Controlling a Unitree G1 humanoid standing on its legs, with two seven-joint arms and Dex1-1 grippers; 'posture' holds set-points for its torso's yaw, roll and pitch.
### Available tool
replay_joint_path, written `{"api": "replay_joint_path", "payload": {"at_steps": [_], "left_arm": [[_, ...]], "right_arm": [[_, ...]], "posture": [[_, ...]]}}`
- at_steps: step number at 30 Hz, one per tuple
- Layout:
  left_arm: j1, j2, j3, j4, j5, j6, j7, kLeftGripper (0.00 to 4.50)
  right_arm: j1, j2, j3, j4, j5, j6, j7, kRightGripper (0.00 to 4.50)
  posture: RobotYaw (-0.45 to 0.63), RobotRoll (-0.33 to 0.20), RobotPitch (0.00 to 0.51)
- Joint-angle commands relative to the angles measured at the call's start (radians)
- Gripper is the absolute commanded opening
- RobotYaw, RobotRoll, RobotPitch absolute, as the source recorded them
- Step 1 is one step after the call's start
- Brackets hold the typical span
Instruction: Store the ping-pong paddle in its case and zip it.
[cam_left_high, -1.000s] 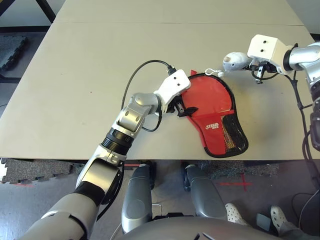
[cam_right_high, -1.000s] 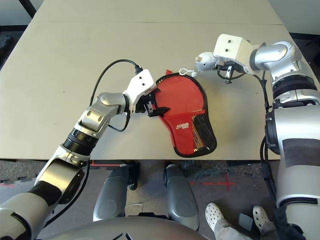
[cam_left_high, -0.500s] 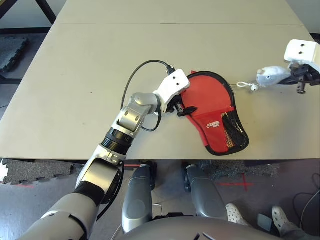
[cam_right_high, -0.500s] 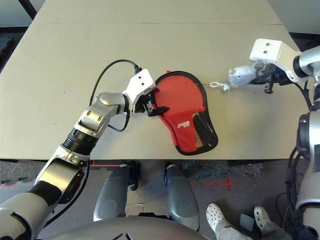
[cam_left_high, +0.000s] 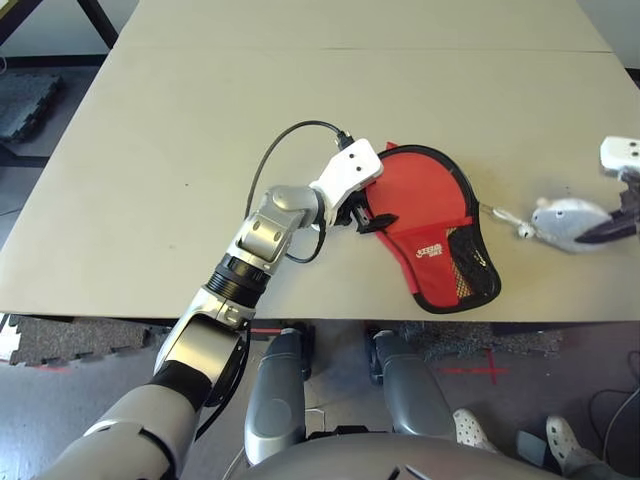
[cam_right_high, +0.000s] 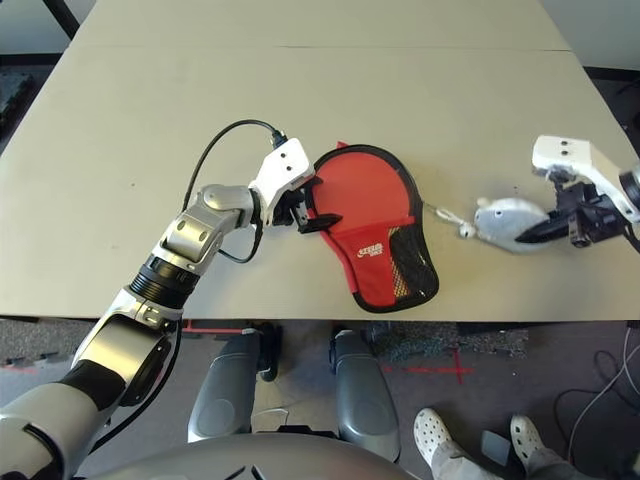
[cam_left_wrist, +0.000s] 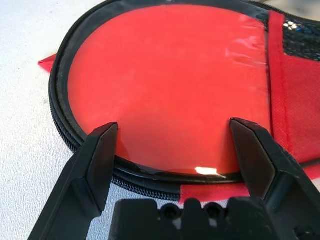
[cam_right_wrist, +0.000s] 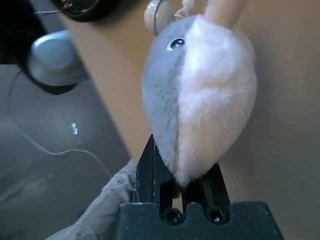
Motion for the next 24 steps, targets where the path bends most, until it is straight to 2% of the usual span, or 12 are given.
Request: {"api": "replay_joint_path", "payload": {"at_steps": [1, 6, 10, 13, 16, 20, 22, 23, 24], "left_arm": [[0.039, 0.011, -0.031, 0.068, 0.018, 0.033, -0.003, 4.50], [0.039, 0.011, -0.030, 0.076, 0.020, 0.030, -0.001, 4.50], [0.037, 0.010, -0.029, 0.082, 0.022, 0.027, -0.002, 4.50], [0.035, 0.013, -0.026, 0.077, 0.020, 0.026, -0.004, 4.50], [0.033, 0.020, -0.020, 0.052, 0.014, 0.031, -0.008, 4.50], [0.031, 0.052, 0.003, -0.033, -0.019, 0.062, -0.037, 4.50], [0.029, 0.075, 0.015, -0.081, -0.039, 0.079, -0.055, 4.50], [0.023, 0.086, 0.034, -0.110, -0.060, 0.097, -0.064, 4.50], [0.017, 0.096, 0.054, -0.135, -0.080, 0.114, -0.068, 4.50]], "right_arm": [[0.072, -0.092, 0.082, -0.171, 0.102, 0.045, 0.014, 0.01], [0.135, -0.129, 0.079, -0.267, 0.140, 0.058, 0.014, 0.01], [0.137, -0.082, 0.036, -0.219, 0.115, 0.057, 0.014, 0.01], [0.084, 0.004, -0.023, -0.094, 0.067, 0.089, 0.014, 0.90], [0.020, 0.031, -0.037, -0.027, 0.057, 0.159, 0.014, 2.01], [-0.077, 0.042, -0.062, 0.056, 0.140, 0.270, 0.014, 3.50], [-0.105, 0.068, -0.085, 0.123, 0.147, 0.266, 0.014, 4.20], [-0.118, 0.087, -0.103, 0.170, 0.147, 0.268, 0.014, 4.48], [-0.127, 0.107, -0.122, 0.220, 0.146, 0.261, 0.014, 4.48]], "posture": [[-0.08, 0.000, 0.256], [-0.09, 0.000, 0.256], [-0.09, 0.000, 0.255], [-0.08, 0.000, 0.253], [-0.08, 0.000, 0.253], [-0.09, 0.000, 0.247], [-0.09, 0.000, 0.246], [-0.08, 0.000, 0.244], [-0.08, 0.000, 0.245]]}}
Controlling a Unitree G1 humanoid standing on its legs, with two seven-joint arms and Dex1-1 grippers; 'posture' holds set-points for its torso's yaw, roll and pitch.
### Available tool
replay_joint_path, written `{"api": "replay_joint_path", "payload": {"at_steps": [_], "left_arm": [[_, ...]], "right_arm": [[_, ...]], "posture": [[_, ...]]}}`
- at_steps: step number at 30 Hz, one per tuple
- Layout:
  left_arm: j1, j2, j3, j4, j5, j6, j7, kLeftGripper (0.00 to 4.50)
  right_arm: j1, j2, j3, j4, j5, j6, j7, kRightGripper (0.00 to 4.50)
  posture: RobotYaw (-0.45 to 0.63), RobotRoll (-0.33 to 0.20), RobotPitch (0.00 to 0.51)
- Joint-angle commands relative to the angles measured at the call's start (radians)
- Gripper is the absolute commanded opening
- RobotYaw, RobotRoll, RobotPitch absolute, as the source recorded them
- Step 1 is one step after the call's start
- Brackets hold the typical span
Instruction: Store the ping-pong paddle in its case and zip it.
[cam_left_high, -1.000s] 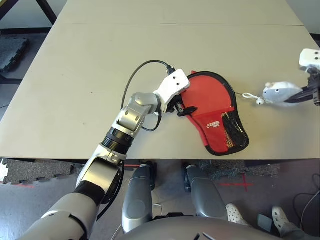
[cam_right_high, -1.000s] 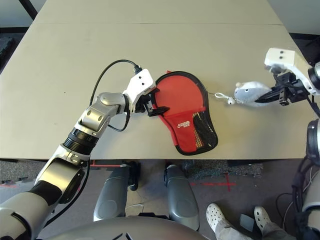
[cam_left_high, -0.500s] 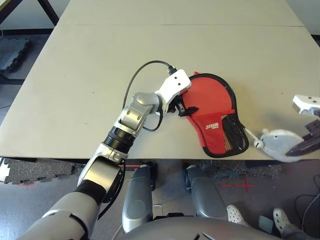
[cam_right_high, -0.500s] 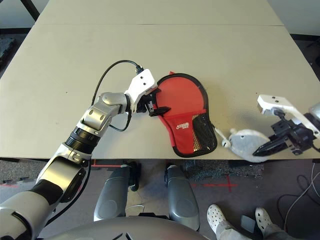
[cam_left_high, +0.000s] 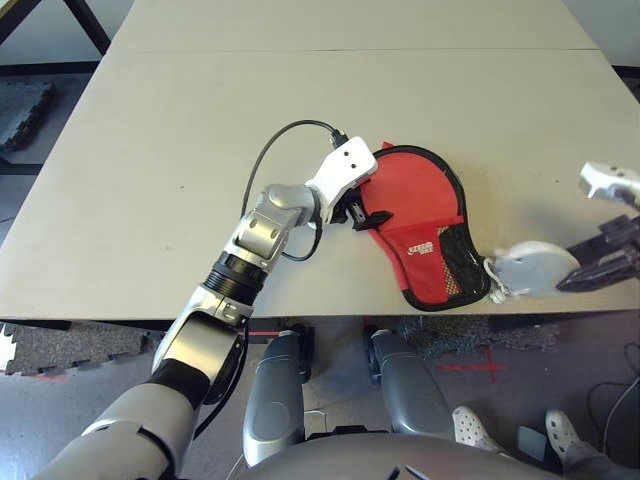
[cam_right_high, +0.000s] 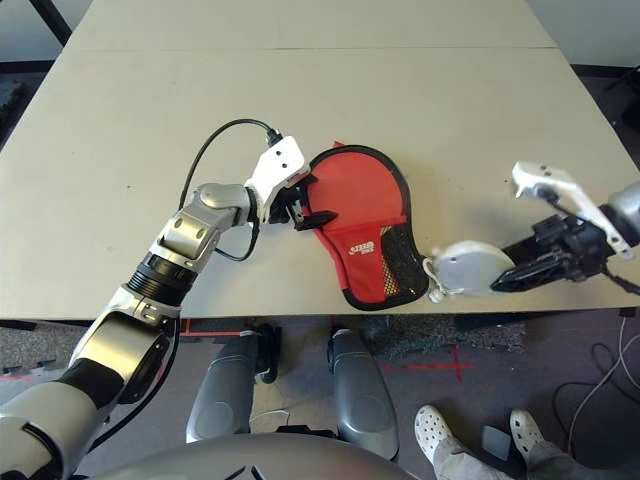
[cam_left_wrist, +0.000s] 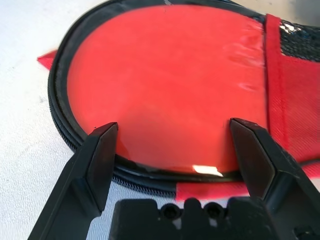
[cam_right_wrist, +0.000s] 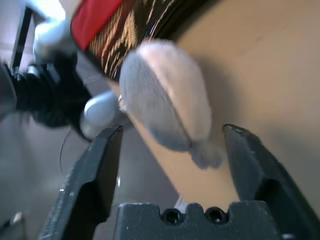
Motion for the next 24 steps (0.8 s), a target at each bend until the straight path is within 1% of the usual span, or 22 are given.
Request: {"api": "replay_joint_path", "payload": {"at_steps": [1, 3, 4, 5, 7, 8, 10, 12, 14, 17, 20, 21, 24], "left_arm": [[0.001, 0.031, 0.059, -0.084, -0.065, 0.066, -0.026, 4.50], [-0.008, 0.044, 0.097, -0.115, -0.096, 0.086, -0.021, 4.50], [-0.018, 0.047, 0.137, -0.124, -0.116, 0.099, -0.003, 4.50], [-0.028, 0.049, 0.186, -0.127, -0.133, 0.105, 0.024, 4.50], [-0.047, 0.057, 0.308, -0.085, -0.155, 0.071, 0.112, 4.50], [-0.048, 0.060, 0.338, -0.070, -0.158, 0.056, 0.140, 4.50], [-0.046, 0.086, 0.403, -0.012, -0.131, -0.003, 0.227, 4.50], [-0.039, 0.103, 0.471, 0.039, -0.117, -0.067, 0.318, 4.50], [-0.029, 0.123, 0.530, 0.093, -0.103, -0.141, 0.406, 4.50], [-0.009, 0.142, 0.597, 0.149, -0.103, -0.231, 0.494, 4.50], [0.032, 0.154, 0.679, 0.208, -0.102, -0.359, 0.604, 4.50], [0.046, 0.157, 0.693, 0.225, -0.100, -0.398, 0.625, 4.50], [0.070, 0.167, 0.705, 0.263, -0.101, -0.467, 0.649, 4.50]], "right_arm": [[-0.026, 0.070, -0.078, 0.175, -0.005, -0.009, 0.002, 4.48], [-0.044, 0.124, -0.137, 0.277, -0.038, -0.028, 0.002, 4.48], [-0.060, 0.169, -0.201, 0.351, -0.061, -0.050, 0.002, 4.48], [-0.075, 0.214, -0.271, 0.419, -0.071, -0.072, -0.031, 4.48], [-0.085, 0.302, -0.436, 0.534, -0.065, -0.147, -0.173, 4.48], [-0.085, 0.325, -0.491, 0.562, -0.076, -0.163, -0.215, 4.48], [-0.056, 0.362, -0.603, 0.588, -0.095, -0.259, -0.312, 4.48], [-0.026, 0.398, -0.703, 0.605, -0.108, -0.317, -0.413, 4.48], [0.010, 0.431, -0.783, 0.612, -0.132, -0.393, -0.515, 4.48], [0.044, 0.467, -0.889, 0.613, -0.165, -0.481, -0.664, 4.48], [0.076, 0.503, -0.986, 0.631, -0.191, -0.572, -0.870, 4.48], [0.083, 0.512, -1.013, 0.635, -0.200, -0.589, -0.915, 4.48], [0.098, 0.536, -1.060, 0.632, -0.240, -0.631, -0.977, 4.48]], "posture": [[-0.08, 0.000, 0.244], [-0.08, 0.000, 0.242], [-0.07, 0.000, 0.242], [-0.07, 0.000, 0.240], [-0.06, 0.000, 0.238], [-0.05, 0.000, 0.235], [-0.04, 0.000, 0.232], [-0.02, 0.000, 0.227], [-0.01, 0.000, 0.222], [0.01, 0.000, 0.217], [0.03, 0.000, 0.218], [0.03, 0.000, 0.219], [0.04, 0.000, 0.221]]}}
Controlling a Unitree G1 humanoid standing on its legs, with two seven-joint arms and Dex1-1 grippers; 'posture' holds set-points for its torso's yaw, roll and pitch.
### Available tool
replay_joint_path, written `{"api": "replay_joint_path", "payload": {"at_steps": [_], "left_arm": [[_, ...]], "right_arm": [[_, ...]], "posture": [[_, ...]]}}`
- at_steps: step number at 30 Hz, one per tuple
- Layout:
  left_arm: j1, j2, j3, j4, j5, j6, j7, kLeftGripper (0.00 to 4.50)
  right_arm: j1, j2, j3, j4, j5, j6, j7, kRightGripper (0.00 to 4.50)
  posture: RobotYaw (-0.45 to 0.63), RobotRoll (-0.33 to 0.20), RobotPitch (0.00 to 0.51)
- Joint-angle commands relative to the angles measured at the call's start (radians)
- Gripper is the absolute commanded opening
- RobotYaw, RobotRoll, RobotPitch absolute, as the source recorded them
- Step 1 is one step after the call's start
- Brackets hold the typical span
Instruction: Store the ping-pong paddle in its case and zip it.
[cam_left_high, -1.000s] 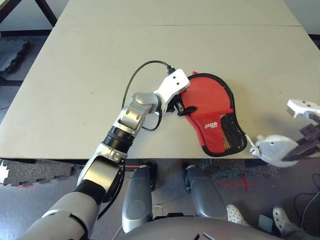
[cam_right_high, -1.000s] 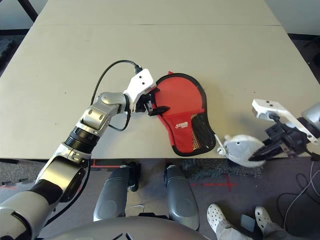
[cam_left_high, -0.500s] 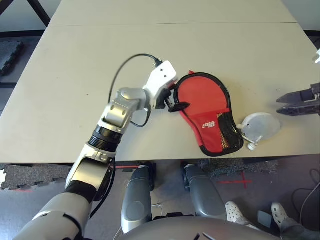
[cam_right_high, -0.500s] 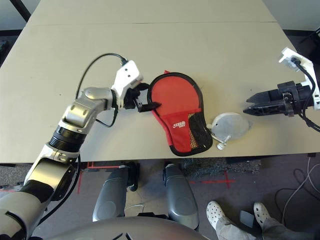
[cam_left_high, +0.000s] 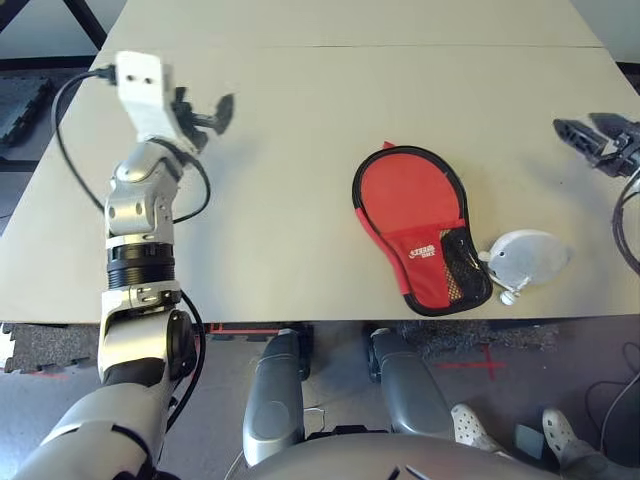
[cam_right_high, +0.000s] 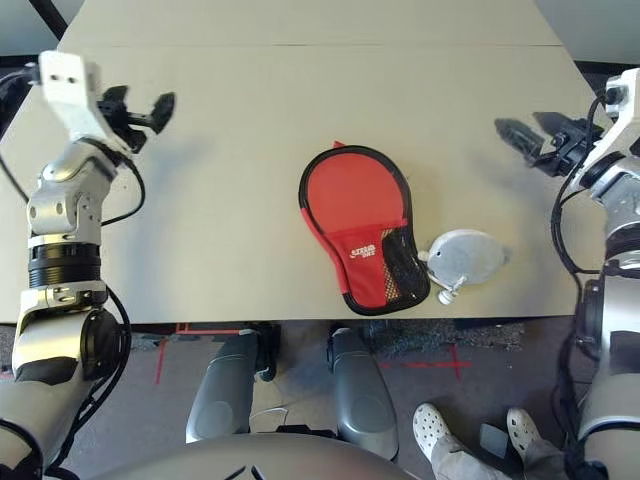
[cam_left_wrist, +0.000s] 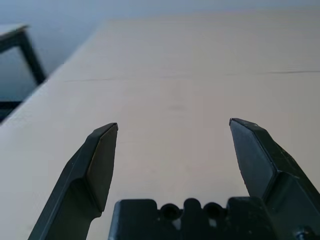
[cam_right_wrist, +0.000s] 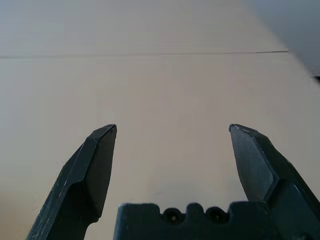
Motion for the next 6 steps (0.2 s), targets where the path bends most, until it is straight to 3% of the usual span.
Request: {"api": "replay_joint_path", "payload": {"at_steps": [1, 6], "left_arm": [[0.034, 0.010, 0.013, 0.052, 0.007, -0.086, 0.033, 4.50], [0.057, 0.020, 0.019, 0.113, 0.007, -0.145, 0.061, 4.50]], "right_arm": [[0.026, 0.034, -0.055, 0.013, -0.050, -0.055, -0.074, 4.48], [0.025, 0.075, -0.103, 0.013, -0.099, -0.084, -0.113, 4.48]], "posture": [[0.04, 0.000, 0.222], [0.05, 0.000, 0.224]]}}
